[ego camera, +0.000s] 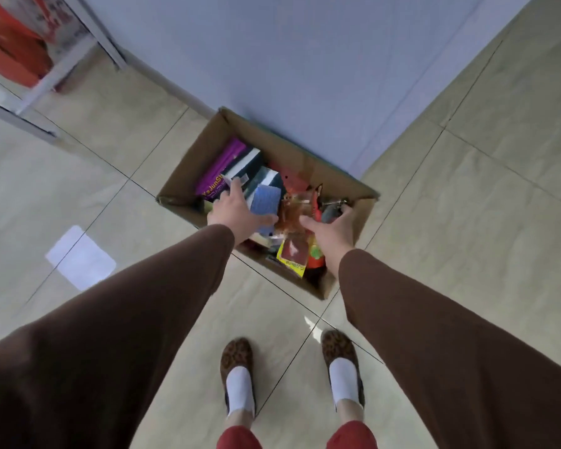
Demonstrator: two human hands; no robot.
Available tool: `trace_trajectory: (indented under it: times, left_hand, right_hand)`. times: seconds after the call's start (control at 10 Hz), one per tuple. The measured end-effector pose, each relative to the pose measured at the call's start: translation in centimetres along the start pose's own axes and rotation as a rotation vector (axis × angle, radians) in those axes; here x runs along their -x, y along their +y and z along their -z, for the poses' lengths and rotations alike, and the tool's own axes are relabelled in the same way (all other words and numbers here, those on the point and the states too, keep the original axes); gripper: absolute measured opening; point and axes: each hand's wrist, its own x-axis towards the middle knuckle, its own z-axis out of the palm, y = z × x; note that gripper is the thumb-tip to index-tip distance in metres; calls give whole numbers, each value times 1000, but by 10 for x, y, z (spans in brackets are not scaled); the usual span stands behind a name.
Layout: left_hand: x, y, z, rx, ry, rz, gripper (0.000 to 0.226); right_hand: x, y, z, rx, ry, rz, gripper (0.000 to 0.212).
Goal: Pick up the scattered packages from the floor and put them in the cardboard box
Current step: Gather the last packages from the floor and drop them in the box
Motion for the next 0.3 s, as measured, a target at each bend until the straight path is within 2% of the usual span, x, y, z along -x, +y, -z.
trace_trajectory:
  times: [0.1, 0.2, 0.3]
  left_hand:
    - [-5, -9, -2, -50, -88, -41, 116]
    - [0, -20, -11, -30, -106, -109, 91]
    - [11, -19, -10, -112, -142, -157, 87]
  right_hand:
    - [-8, 9, -10, 111, 72, 0, 100]
    - [-10, 29, -12, 154, 46, 23, 75]
    - [10, 32, -8, 247, 37, 103, 56]
